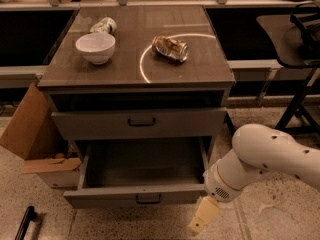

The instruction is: Close middle drawer

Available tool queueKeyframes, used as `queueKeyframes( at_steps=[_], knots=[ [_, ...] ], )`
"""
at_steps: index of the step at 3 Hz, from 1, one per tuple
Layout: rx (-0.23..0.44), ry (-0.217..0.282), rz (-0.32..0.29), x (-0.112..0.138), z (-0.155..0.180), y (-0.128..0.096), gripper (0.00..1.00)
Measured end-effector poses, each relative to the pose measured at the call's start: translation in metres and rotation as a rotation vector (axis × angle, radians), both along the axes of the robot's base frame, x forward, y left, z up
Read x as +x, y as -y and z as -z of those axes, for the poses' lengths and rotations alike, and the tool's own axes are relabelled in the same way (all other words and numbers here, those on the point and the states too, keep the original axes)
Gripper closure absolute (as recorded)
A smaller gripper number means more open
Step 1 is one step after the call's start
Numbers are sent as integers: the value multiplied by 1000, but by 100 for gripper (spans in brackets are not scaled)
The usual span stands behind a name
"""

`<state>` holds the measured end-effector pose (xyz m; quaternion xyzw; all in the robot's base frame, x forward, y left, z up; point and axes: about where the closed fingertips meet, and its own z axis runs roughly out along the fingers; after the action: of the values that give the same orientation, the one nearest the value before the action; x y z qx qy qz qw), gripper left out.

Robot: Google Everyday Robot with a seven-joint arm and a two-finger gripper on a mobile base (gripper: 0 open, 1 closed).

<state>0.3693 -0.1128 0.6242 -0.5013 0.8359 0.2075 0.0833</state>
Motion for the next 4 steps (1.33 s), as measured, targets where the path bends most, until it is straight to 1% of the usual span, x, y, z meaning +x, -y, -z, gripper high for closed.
queueKeyframes(
  at_steps=[1,2,3,4],
  knots=[
    [41,13,-19,8,44,-6,0],
    [87,27,-37,13,82,-12,19],
    [122,24,-25,22,125,-13,50],
    [117,10,11,34,158,-12,73]
  ],
)
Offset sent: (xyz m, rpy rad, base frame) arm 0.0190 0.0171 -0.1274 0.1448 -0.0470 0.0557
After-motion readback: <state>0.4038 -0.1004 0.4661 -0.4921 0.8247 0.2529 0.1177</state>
